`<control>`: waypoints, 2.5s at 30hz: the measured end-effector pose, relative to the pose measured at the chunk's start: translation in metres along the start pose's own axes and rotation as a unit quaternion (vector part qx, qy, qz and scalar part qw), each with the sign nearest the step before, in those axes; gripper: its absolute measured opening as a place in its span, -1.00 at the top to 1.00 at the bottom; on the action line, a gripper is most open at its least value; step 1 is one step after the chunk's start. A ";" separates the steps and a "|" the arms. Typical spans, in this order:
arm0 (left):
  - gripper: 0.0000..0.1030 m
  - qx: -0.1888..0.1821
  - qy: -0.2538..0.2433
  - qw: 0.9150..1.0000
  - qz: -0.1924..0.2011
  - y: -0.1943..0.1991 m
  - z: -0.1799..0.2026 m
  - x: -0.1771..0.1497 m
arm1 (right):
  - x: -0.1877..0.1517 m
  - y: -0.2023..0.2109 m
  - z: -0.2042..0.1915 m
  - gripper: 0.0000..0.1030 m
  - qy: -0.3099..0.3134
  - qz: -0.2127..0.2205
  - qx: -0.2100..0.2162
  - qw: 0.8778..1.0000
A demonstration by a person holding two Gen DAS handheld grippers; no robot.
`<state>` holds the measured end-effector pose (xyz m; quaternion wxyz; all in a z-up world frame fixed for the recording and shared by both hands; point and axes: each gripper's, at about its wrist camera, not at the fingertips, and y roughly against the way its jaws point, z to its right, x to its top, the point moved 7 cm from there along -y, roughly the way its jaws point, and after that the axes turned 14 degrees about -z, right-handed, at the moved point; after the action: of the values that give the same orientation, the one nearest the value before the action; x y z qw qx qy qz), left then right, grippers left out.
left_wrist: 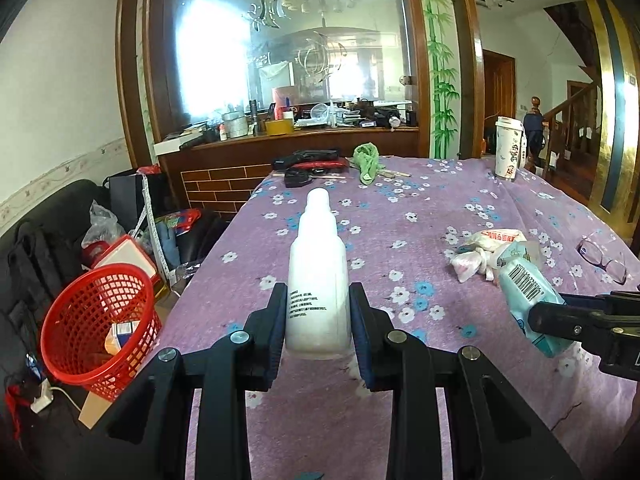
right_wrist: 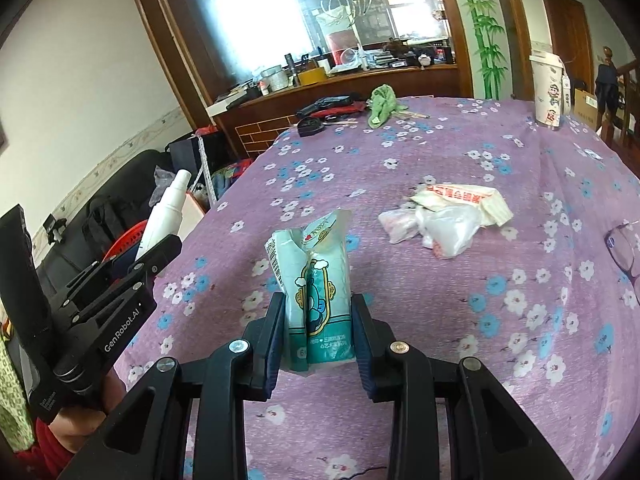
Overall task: Collect trash
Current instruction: 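Lift the tissue pack with the right tool while the left tool lifts the spray bottle, then carry the tissue pack and spray bottle over the red basket with both tools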
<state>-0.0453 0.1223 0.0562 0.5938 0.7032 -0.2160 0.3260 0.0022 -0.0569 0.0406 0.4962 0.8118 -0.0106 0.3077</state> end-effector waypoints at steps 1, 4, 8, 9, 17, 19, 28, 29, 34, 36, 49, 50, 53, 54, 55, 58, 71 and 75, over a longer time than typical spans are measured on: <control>0.44 0.000 0.001 1.000 0.000 0.001 -0.001 -0.001 | 0.000 -0.001 -0.003 0.34 0.003 -0.001 -0.001 1.000; 0.44 0.001 0.008 1.000 0.002 0.002 -0.008 -0.003 | 0.001 -0.003 -0.009 0.34 0.009 -0.003 -0.002 1.000; 0.44 0.001 0.015 1.000 0.000 0.002 -0.015 -0.005 | 0.000 -0.006 -0.018 0.34 0.016 -0.007 -0.004 1.000; 0.44 0.001 0.016 1.000 0.000 0.002 -0.017 -0.006 | 0.000 -0.007 -0.021 0.34 0.018 -0.008 -0.004 1.000; 0.44 0.005 0.028 1.000 0.000 0.002 -0.031 -0.010 | 0.003 -0.014 -0.036 0.34 0.032 -0.015 -0.006 0.999; 0.44 0.006 0.032 0.999 0.000 0.002 -0.035 -0.011 | 0.004 -0.016 -0.039 0.34 0.035 -0.017 -0.005 0.999; 0.44 0.010 0.050 0.999 -0.002 0.001 -0.055 -0.015 | 0.011 -0.030 -0.064 0.34 0.058 -0.028 -0.003 0.998; 0.44 0.011 0.052 0.999 -0.003 0.001 -0.058 -0.016 | 0.012 -0.031 -0.067 0.33 0.061 -0.029 -0.002 0.998; 0.44 0.016 0.070 0.997 -0.005 0.000 -0.079 -0.018 | 0.020 -0.043 -0.087 0.33 0.079 -0.037 0.001 0.996; 0.44 0.019 0.082 0.996 -0.006 0.001 -0.091 -0.019 | 0.024 -0.047 -0.095 0.33 0.085 -0.041 0.005 0.996; 0.44 0.065 0.180 0.982 -0.008 0.003 -0.203 -0.027 | 0.050 -0.085 -0.174 0.30 0.144 -0.073 0.037 0.986; 0.44 0.070 0.190 0.979 -0.010 0.002 -0.216 -0.030 | 0.052 -0.088 -0.181 0.30 0.148 -0.075 0.040 0.985; 0.44 0.079 0.210 0.974 -0.016 -0.001 -0.241 -0.036 | 0.060 -0.100 -0.205 0.30 0.165 -0.079 0.048 0.982; 0.44 0.080 0.217 0.973 -0.019 -0.004 -0.251 -0.038 | 0.063 -0.105 -0.213 0.29 0.169 -0.080 0.050 0.981; 0.44 0.082 0.222 0.971 -0.020 -0.007 -0.259 -0.039 | 0.066 -0.110 -0.220 0.29 0.172 -0.082 0.052 0.980; 0.44 0.068 0.238 0.968 -0.040 -0.022 -0.279 -0.050 | 0.071 -0.123 -0.233 0.29 0.168 -0.094 0.068 0.979; 0.40 0.021 0.247 0.968 -0.029 -0.023 -0.283 -0.075 | 0.079 -0.139 -0.256 0.29 0.184 -0.099 0.079 0.975; 0.08 0.044 0.274 0.960 -0.020 -0.028 -0.284 -0.079 | 0.082 -0.144 -0.277 0.27 0.195 -0.097 0.089 0.972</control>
<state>-0.1381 0.3986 0.0032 0.6053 0.6161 -0.0166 0.5038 -0.0208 0.2651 0.0551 0.4421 0.7741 0.1926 0.4101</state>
